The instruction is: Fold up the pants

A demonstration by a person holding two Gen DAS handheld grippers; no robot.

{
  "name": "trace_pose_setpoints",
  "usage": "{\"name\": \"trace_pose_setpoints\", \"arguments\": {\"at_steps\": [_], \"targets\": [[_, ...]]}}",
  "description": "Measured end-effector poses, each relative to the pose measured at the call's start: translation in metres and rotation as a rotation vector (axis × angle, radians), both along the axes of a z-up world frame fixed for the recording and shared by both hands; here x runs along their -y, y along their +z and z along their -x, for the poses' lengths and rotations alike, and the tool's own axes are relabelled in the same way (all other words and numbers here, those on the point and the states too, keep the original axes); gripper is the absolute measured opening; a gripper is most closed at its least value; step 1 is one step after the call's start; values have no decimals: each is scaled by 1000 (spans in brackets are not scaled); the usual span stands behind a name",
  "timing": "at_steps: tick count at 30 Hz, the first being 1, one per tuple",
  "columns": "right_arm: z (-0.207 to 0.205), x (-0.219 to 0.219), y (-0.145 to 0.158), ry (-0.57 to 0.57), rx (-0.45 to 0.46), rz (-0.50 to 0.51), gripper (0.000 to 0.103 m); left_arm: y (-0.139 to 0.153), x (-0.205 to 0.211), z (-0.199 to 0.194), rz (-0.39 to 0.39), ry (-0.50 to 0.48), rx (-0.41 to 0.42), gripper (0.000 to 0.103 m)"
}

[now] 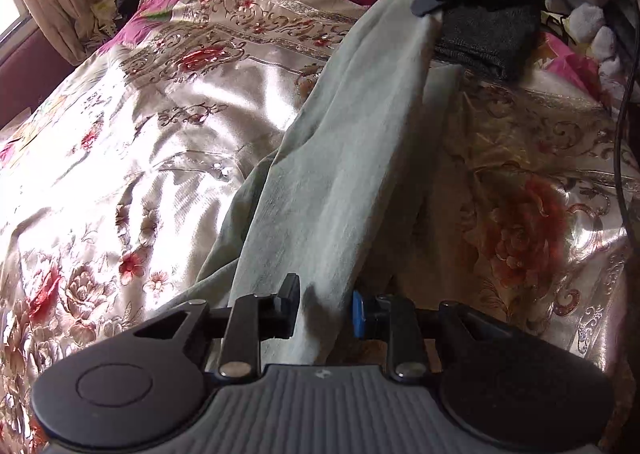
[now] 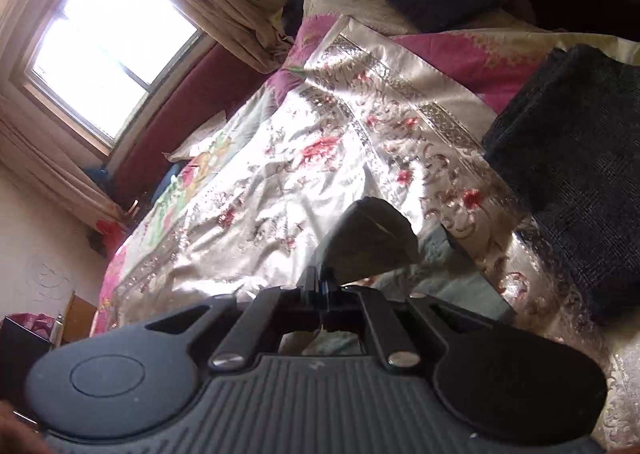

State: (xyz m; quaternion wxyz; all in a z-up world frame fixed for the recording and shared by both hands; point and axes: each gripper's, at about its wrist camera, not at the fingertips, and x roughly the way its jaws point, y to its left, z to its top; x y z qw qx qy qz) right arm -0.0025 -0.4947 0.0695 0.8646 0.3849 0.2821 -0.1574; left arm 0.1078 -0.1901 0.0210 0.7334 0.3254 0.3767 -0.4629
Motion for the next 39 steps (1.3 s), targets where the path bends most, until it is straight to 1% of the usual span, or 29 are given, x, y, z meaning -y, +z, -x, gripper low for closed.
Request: {"name": "trace_pose_setpoints", "arguments": {"at_steps": [1, 2, 3, 5, 8, 10, 14, 15, 16, 17, 18, 20, 22, 23, 24, 25, 26, 27, 28, 29, 30, 32, 34, 36, 37, 39], "targets": [[-1, 1, -17, -4, -83, 22, 4, -3, 0, 1, -9, -2, -3, 42], [-3, 6, -39, -18, -164, -8, 4, -5, -1, 3, -16, -6, -7, 42], [0, 11, -56, -38, -199, -60, 4, -7, -3, 4, -24, -11, -12, 42], [5, 17, -77, -79, -219, -136, 6, -10, -6, 6, -35, -14, -14, 42], [8, 21, -81, -111, -211, -164, 8, -11, -12, 7, -49, -5, -20, 42], [3, 24, -77, -100, -209, -182, 8, -9, -14, 7, -41, 4, -12, 43], [-8, 21, -47, -48, -198, -61, 5, -2, -20, -3, -8, 31, 12, 43], [-10, 22, -45, -46, -234, -39, 5, -1, -23, -7, -1, 38, 25, 43], [-11, 23, -46, -43, -283, -11, 8, -2, -25, -11, -2, 45, 38, 44], [-13, 21, -47, -35, -384, 68, 11, -3, -28, -15, -5, 53, 49, 44], [-14, 19, -47, -12, -446, 126, 12, -5, -33, -20, -8, 68, 61, 44], [-13, 12, -36, 7, -493, 207, 15, -7, -42, -28, -14, 98, 73, 44], [-17, -1, -16, 17, -496, 280, 15, -10, -53, -34, -20, 129, 81, 44], [-23, -16, -1, 47, -482, 347, 16, -11, -58, -36, -24, 140, 81, 44], [-31, -31, 9, 90, -455, 383, 16, -13, -64, -36, -30, 153, 78, 44], [-42, -44, 17, 159, -404, 370, 18, -15, -69, -37, -35, 164, 72, 44], [-54, -54, 18, 226, -362, 329, 26, -17, -74, -37, -39, 176, 68, 44], [-76, -72, 13, 347, -323, 246, 35, -20, -80, -38, -44, 192, 62, 44], [-96, -87, 4, 437, -300, 192, 36, -23, -86, -38, -49, 210, 58, 44], [-118, -104, -8, 528, -268, 147, 34, -25, -91, -39, -55, 226, 55, 44], [-134, -117, -19, 594, -252, 108, 34, -28, -97, -39, -60, 244, 51, 44], [-174, -147, -46, 728, -247, 13, 34, -31, -110, -40, -63, 278, 56, 44], [-203, -172, -66, 823, -219, -23, 36, -33, -124, -42, -57, 318, 46, 44], [-225, -190, -86, 906, -257, -92, 36, -35, -135, -45, -54, 350, 41, 44], [-229, -197, -93, 937, -279, -116, 36, -35, -140, -46, -53, 360, 40, 44], [-234, -213, -99, 1050, -326, -170, 36, -37, -149, -50, -47, 380, 35, 44]]}}
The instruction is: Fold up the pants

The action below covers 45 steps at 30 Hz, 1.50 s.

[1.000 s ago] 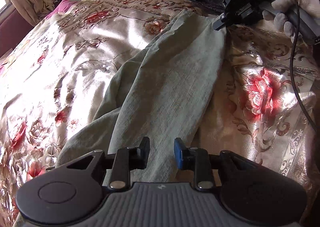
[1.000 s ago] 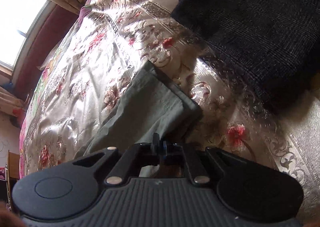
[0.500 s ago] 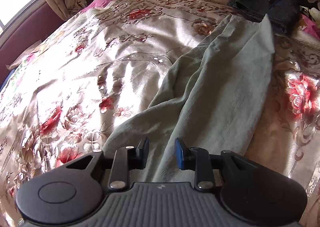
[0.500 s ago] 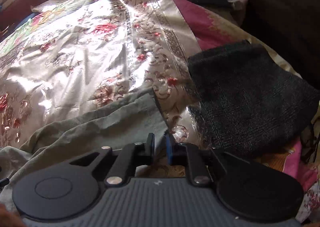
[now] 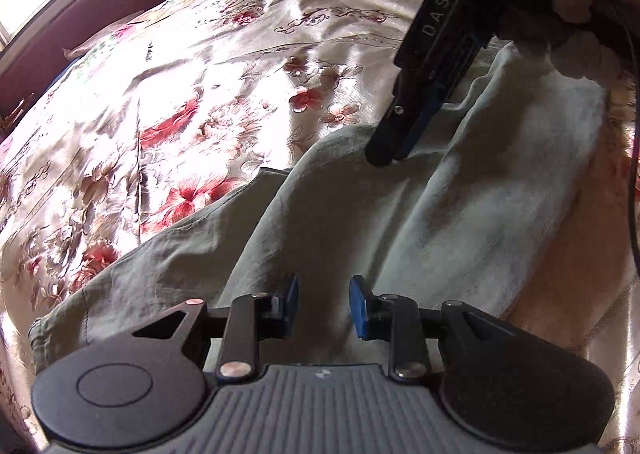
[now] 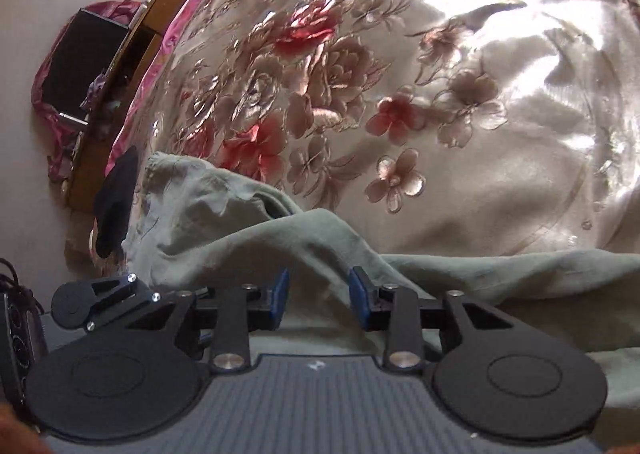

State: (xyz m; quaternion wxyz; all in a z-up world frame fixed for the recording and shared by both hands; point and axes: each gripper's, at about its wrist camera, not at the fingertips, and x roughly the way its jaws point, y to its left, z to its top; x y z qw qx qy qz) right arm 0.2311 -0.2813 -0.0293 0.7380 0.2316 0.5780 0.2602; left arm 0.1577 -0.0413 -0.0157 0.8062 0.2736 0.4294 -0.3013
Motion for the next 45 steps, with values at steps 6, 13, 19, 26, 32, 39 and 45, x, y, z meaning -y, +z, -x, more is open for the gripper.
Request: {"name": "trace_pose_setpoints", "arguments": {"at_steps": [6, 13, 19, 26, 32, 39, 45], "targets": [[14, -35, 25, 235, 49, -18, 36, -2, -15, -11, 31, 36, 10, 44], [-28, -9, 12, 93, 72, 80, 36, 5, -17, -17, 83, 69, 28, 44], [1, -21, 12, 257, -51, -70, 34, -6, -11, -20, 70, 68, 3, 44], [-27, 2, 20, 68, 101, -40, 36, -9, -9, -12, 66, 64, -20, 44], [-33, 3, -12, 128, -52, -59, 36, -10, -13, -10, 81, 77, -34, 44], [0, -20, 0, 248, -140, -180, 36, -13, -13, -12, 73, 67, -40, 44], [-3, -22, 11, 250, -73, -86, 39, -15, -15, -12, 77, 80, -47, 44]]}}
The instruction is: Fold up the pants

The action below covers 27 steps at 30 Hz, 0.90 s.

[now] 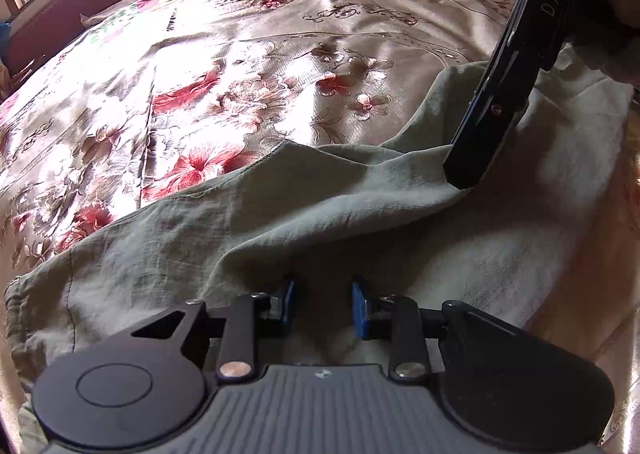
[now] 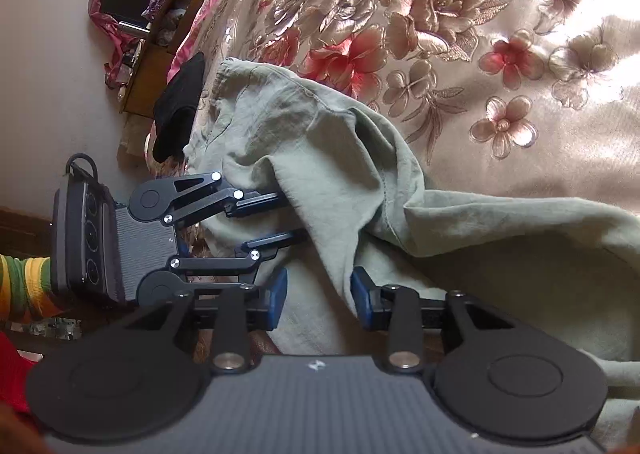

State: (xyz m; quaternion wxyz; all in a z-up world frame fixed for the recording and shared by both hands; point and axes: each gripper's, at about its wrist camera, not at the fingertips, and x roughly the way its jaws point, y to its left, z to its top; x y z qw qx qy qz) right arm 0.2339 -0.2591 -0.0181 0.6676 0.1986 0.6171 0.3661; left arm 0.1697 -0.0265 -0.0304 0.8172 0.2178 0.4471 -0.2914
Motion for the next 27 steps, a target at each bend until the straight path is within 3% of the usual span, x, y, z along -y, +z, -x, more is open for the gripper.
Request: {"name": "trace_pose_setpoints", "arguments": {"at_steps": [5, 10, 12, 15, 17, 20, 23, 27], "targets": [[-19, -15, -24, -56, 21, -18, 40, 1, 2, 1, 3, -8, 10, 44], [-43, -23, -54, -183, -46, -175, 40, 0, -1, 2, 9, -8, 9, 44], [-58, -20, -52, -251, -18, -254, 40, 0, -1, 1, 12, -10, 10, 45], [-87, -9, -48, -356, 49, -278, 40, -1, 1, -4, 13, -10, 29, 45], [-105, -4, -42, -402, 102, -250, 40, 0, 3, -8, 18, 0, 38, 45], [-112, 0, -21, -369, 177, -153, 40, 1, 5, -10, 15, 6, 47, 46], [-84, 20, 5, -364, 236, -71, 40, 7, 5, -9, 25, 4, 53, 46], [-21, 53, 30, -372, 278, 121, 40, 17, 17, -6, 25, -34, 87, 46]]}}
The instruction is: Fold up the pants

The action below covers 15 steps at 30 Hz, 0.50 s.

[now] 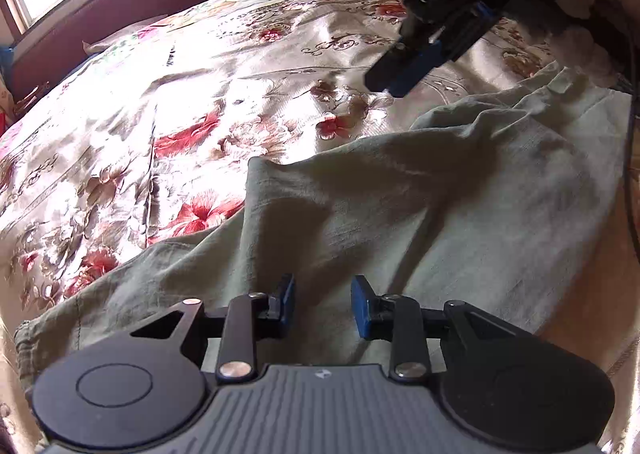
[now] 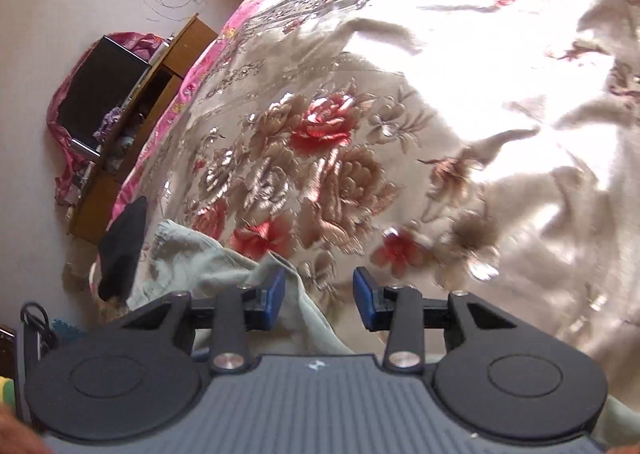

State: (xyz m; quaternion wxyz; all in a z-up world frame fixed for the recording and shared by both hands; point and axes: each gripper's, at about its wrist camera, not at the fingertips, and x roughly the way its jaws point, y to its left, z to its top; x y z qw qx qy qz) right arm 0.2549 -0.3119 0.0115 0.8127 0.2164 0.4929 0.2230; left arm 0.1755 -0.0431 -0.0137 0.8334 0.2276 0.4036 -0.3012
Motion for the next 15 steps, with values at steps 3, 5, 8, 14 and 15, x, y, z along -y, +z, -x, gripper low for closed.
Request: {"name": "trace_pose_setpoints", "arguments": {"at_steps": [3, 5, 8, 14, 15], "targets": [[56, 36, 3, -109, -75, 84, 40, 3, 19, 0, 6, -43, -4, 46], [87, 54, 2, -177, -106, 146, 40, 4, 35, 3, 2, -86, -2, 46], [123, 91, 4, -284, -117, 280, 40, 7, 61, 8, -3, -151, 8, 46], [142, 149, 13, -251, -19, 577, 38, 10, 119, 14, 4, -271, 62, 46], [144, 158, 14, -266, -10, 618, 38, 11, 131, 14, 6, -293, 76, 46]]}}
